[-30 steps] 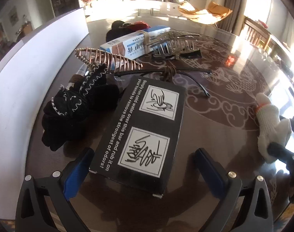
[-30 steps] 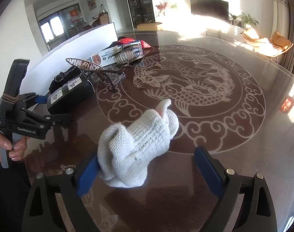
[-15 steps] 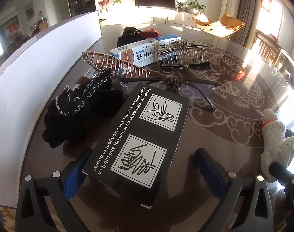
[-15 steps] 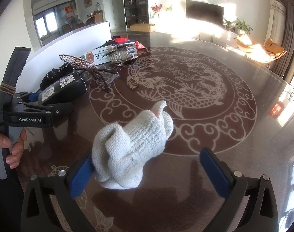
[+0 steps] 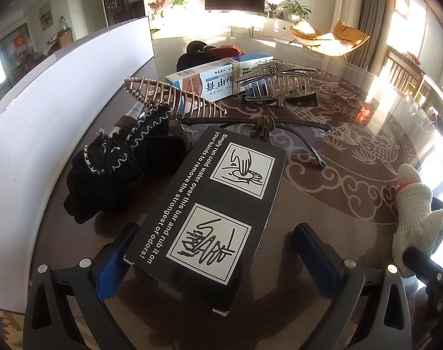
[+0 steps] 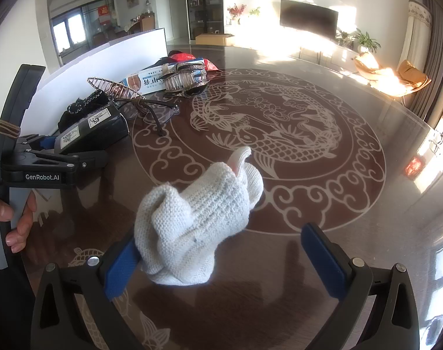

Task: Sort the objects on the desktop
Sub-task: 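Grasp the black pictogram box with the left tool while the right tool holds the glove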

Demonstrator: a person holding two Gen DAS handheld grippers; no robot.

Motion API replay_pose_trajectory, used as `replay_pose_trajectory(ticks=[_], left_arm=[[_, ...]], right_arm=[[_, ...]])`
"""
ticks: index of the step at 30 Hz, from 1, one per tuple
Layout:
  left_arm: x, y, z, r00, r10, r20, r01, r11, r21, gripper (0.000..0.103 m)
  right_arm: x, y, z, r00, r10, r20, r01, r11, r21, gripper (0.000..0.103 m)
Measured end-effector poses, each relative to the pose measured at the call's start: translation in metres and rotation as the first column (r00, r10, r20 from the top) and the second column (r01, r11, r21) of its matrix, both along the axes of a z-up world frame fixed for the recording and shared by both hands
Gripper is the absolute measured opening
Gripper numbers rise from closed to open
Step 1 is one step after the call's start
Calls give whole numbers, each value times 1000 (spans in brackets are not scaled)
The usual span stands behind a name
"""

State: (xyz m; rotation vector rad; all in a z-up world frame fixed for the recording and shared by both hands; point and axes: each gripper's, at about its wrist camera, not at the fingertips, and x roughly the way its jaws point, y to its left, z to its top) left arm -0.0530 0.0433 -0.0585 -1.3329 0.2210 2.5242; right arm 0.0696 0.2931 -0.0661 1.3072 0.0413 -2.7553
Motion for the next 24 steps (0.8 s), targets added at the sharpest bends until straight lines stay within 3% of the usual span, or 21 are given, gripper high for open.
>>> replay_pose_trajectory(ticks=[24], left_arm=[[-2, 0, 0, 1000, 0, 0, 0, 1000, 0, 103]], right_arm=[[0, 0, 0, 1000, 1, 2, -1, 1000, -2, 103]])
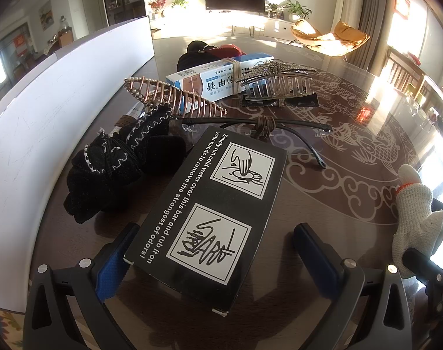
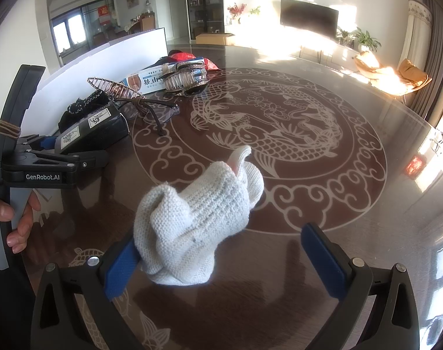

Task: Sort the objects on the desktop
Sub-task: 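Grasp the black pictogram box with the left tool while the right tool holds the glove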

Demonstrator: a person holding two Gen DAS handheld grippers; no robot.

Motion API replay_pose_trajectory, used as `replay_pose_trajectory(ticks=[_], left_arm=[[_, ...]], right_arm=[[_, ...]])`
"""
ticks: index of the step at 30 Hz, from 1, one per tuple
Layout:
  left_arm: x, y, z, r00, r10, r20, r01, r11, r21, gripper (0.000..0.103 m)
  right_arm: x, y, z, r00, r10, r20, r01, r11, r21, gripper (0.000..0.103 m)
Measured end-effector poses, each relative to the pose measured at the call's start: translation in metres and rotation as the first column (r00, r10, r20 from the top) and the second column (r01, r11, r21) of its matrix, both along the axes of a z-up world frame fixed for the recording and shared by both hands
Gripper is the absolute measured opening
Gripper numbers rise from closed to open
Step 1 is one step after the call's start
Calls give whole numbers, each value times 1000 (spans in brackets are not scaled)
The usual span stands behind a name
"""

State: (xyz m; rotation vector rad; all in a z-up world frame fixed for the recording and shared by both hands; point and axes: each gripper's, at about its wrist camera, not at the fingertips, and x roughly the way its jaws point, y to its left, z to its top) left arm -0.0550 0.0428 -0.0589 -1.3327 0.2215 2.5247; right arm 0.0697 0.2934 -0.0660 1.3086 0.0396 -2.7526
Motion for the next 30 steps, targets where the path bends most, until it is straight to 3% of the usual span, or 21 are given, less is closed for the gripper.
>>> replay_pose_trajectory(ticks=[14, 16, 17, 18, 20, 21, 24, 28, 30], left_arm=[[-4, 2, -1, 1000, -4, -10, 4, 1000, -4, 103], [-2, 3, 1, 999, -17, -29, 17, 1000, 3, 92], [0, 4, 3, 999, -25, -48, 26, 1000, 10, 71], [5, 5, 6, 998, -37, -57, 38, 999, 18, 61], [10, 9, 7, 996, -57, -66, 58, 998, 0, 58], [12, 11, 8, 995, -69, -71, 69, 998, -4, 58], [23, 12, 18, 991, -83, -109, 85, 996, 12, 58], [35, -2, 35, 994, -8, -109, 26, 985, 170, 58], [44, -5, 42, 992, 20, -124, 6, 979, 205, 58]], right_arm=[[0, 0, 0, 1000, 1, 4, -1, 1000, 1, 103], [-3, 1, -2, 1000, 7, 21, -6, 1000, -19, 103], [-6, 2, -4, 999, 9, 31, -8, 999, -42, 103], [-7, 3, -4, 999, 6, 37, -3, 998, -57, 96], [-6, 1, 0, 1000, 8, 16, -7, 998, -62, 60], [-7, -1, 2, 1000, 16, 15, -15, 998, -63, 54], [-6, -2, 9, 999, 26, 22, -24, 997, -77, 51], [10, -1, 27, 999, 43, -18, -44, 993, -106, 51], [18, -2, 35, 998, 51, -33, -54, 993, -105, 51]])
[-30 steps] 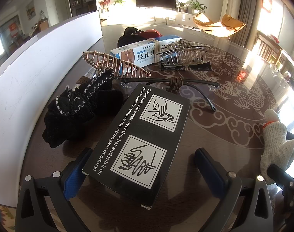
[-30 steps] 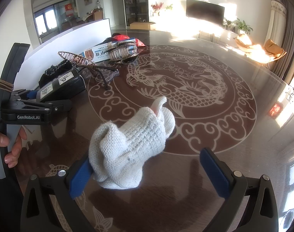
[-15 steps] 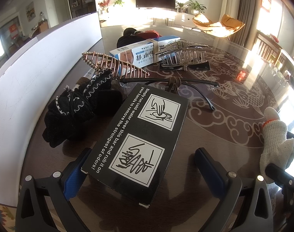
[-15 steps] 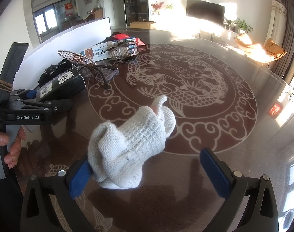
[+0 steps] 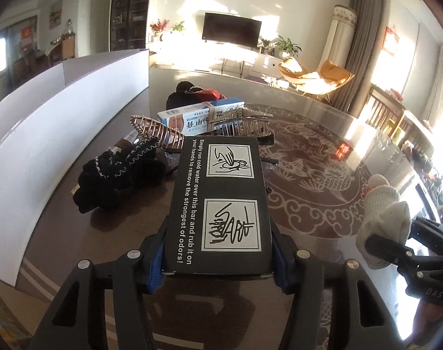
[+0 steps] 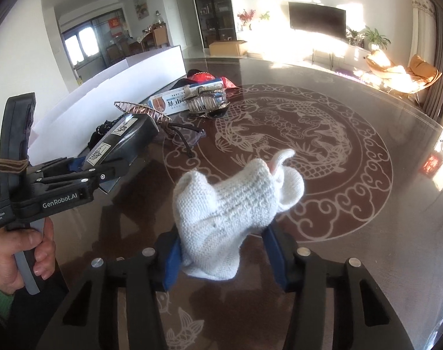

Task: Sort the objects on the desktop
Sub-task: 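Grasp the black pictogram box with the left tool while the right tool holds the glove, then carry the black box with the left tool while the right tool carries the white glove to the tray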

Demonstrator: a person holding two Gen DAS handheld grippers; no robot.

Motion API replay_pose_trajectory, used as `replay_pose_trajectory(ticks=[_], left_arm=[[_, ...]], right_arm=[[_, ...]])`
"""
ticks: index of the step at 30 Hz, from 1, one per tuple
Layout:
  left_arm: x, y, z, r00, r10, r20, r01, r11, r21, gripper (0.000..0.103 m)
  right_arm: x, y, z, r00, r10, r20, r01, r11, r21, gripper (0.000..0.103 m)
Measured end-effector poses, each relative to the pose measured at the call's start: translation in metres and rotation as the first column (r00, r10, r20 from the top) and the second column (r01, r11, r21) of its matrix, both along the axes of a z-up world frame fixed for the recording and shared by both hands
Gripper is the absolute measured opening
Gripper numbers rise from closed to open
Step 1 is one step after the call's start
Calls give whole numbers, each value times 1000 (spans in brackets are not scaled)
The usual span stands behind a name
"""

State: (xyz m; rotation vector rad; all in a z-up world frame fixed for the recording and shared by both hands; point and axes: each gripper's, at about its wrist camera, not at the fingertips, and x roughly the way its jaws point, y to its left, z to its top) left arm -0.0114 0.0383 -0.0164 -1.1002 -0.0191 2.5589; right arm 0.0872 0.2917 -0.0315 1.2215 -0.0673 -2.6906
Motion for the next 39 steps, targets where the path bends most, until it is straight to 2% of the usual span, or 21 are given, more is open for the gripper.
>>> replay_pose_trajectory(ticks=[8, 13, 18, 23, 26, 28, 31, 35, 37, 39], left_arm=[[26, -26, 27, 997, 72, -34, -69, 995, 67, 58], [34, -80, 45, 986, 166, -34, -161, 980, 121, 58], [31, -148, 71, 959, 279, -43, -271, 952, 140, 58], [-3, -214, 92, 912, 408, -37, -403, 910, 95, 58], [-37, -250, 95, 882, 472, 1, -471, 879, 75, 58], [-65, -269, 88, 860, 509, 36, -510, 859, 44, 58], [-97, -290, 68, 821, 561, 111, -564, 826, -6, 58], [-125, -305, 40, 768, 596, 235, -596, 799, -78, 58], [-131, -302, 35, 754, 613, 235, -588, 790, -173, 59], [-132, -300, 33, 751, 614, 244, -581, 789, -198, 62]], right_arm=[[12, -11, 19, 999, 47, -21, -48, 999, -10, 51], [12, -34, 29, 994, 104, -28, -104, 994, -31, 51], [-5, -79, 47, 975, 214, -61, -216, 976, -40, 51], [-47, -157, 76, 920, 374, -118, -379, 925, -23, 51], [-83, -216, 102, 873, 459, -165, -468, 883, -21, 51], [-115, -256, 117, 854, 486, -185, -497, 867, -15, 51], [-173, -308, 126, 857, 485, -174, -491, 871, 10, 51], [-241, -366, 106, 871, 486, -76, -479, 873, 89, 51], [-262, -384, 87, 874, 486, -13, -480, 868, 127, 51], [-275, -395, 67, 875, 482, 44, -483, 862, 150, 52]])
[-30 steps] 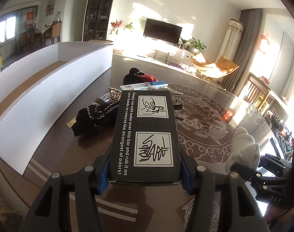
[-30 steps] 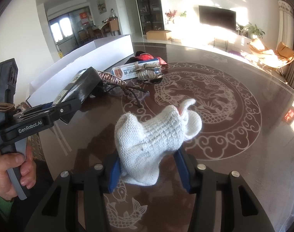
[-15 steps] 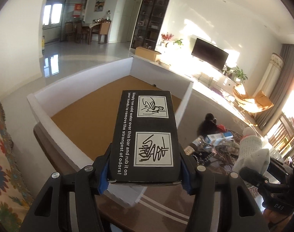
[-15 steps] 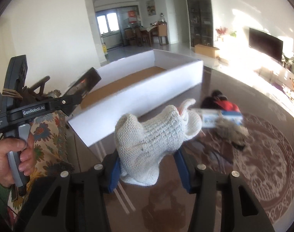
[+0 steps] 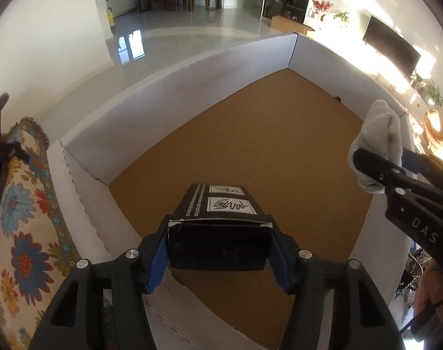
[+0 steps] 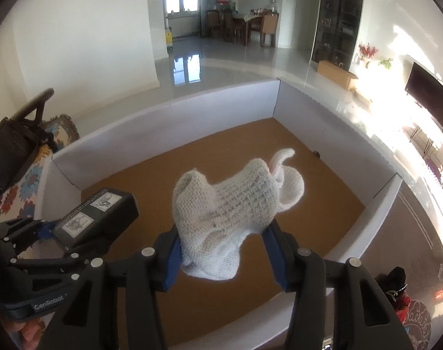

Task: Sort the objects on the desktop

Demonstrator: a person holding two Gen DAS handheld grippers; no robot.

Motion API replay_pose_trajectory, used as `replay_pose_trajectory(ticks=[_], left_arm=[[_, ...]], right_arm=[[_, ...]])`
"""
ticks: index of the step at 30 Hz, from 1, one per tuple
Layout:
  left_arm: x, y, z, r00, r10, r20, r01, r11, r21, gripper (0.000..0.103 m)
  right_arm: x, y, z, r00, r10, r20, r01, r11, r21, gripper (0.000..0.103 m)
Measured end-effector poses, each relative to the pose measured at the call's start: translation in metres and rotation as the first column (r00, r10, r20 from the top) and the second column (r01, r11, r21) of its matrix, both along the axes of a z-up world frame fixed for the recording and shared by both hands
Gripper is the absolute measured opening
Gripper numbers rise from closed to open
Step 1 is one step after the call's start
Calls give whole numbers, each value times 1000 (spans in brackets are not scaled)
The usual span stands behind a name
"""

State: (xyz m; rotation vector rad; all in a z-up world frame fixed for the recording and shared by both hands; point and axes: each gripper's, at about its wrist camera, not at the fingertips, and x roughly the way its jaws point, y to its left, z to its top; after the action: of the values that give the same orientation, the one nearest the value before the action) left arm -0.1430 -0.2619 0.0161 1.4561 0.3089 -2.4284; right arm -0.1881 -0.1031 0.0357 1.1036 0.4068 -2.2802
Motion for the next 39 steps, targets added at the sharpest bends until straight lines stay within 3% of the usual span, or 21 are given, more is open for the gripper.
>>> replay_pose_trajectory(ticks=[5, 10, 17, 21, 29, 31, 36, 39], left_arm=[[2, 8, 0, 1000, -31, -2, 31, 1000, 3, 82], [-4, 10, 9, 996, -50, -70, 53, 997, 52, 82], [-5, 34, 14, 991, -125, -42, 117, 980, -163, 82], [7, 37, 16, 991, -125, -56, 113, 977, -183, 82], [41, 30, 17, 992, -91, -86, 82, 991, -104, 82], [47, 27, 20, 988, -84, -130, 74, 994, -80, 82], [68, 14, 25, 973, -25, -231, 34, 999, 36, 82], [78, 26, 31, 963, -46, -266, 51, 999, 13, 84]], right_arm=[[-23, -3, -38, 999, -19, 50, 12, 991, 131, 72], [-23, 8, -54, 999, -7, 32, 0, 976, 219, 86], [-14, 9, -59, 999, 52, 8, -52, 956, 290, 87], [-2, 19, -61, 996, 85, -8, -78, 952, 297, 88], [26, 41, -60, 992, 123, -32, -108, 947, 303, 88], [30, 46, -58, 990, 138, -38, -121, 948, 294, 88], [23, 62, -38, 996, 73, -48, -64, 984, 168, 94], [22, 80, -19, 998, 27, -51, -23, 996, 85, 102]])
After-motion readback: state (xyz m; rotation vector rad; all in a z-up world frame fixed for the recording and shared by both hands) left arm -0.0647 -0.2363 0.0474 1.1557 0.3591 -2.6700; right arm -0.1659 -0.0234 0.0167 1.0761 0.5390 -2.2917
